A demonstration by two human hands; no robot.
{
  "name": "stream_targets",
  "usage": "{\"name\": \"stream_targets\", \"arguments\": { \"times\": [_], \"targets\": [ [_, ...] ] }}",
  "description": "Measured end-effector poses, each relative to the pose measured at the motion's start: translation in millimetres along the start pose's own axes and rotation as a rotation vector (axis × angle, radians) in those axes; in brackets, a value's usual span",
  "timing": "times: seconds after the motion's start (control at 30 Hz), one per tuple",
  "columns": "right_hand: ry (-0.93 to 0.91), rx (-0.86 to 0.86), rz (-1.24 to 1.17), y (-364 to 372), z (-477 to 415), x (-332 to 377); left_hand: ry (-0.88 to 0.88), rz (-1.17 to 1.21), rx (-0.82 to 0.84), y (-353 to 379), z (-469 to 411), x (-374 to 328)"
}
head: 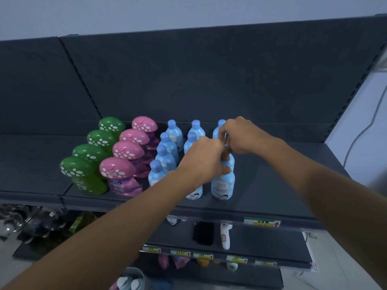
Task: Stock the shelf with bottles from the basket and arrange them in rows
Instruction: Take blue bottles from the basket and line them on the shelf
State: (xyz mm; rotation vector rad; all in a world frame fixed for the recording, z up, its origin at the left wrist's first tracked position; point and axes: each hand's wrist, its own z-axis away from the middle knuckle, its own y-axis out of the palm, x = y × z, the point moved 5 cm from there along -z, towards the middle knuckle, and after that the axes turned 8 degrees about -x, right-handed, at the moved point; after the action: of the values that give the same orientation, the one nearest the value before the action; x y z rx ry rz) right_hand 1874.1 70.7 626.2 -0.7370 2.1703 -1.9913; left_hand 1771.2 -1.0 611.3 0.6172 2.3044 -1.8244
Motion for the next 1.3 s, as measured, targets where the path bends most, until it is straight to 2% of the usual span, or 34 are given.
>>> {"name": "stream_targets", "arguments": {
  "times": [0.47, 0.7, 1.03, 1.17, 1.3],
  "targets": [
    [0.044, -0.035, -0.006, -11.0, 14.9, 6.3, 0.056, -0.007, -0.010, -5.2, 9.2, -1.2],
    [0.075, -0.063, 0.101, -23.7, 25.4, 31.9, 0.079, -0.075, -0.098, -57.0, 18.7, 29.2],
    [0.076, -0.129, 0.221, -15.0, 35.6, 138.8, 0.062, -0.046, -0.121, -127.1, 65.0, 128.3],
    [0.098, -0.192, 0.224, 6.2, 44.8, 199.1, 0.068, -0.044, -0.071, -145.9, 98.4, 172.5],
    [0.127, -0.126, 0.211, 45.4, 54.1, 257.9, 0.101, -0.088, -0.009, -151.6, 137.0, 221.6]
  ]
}}
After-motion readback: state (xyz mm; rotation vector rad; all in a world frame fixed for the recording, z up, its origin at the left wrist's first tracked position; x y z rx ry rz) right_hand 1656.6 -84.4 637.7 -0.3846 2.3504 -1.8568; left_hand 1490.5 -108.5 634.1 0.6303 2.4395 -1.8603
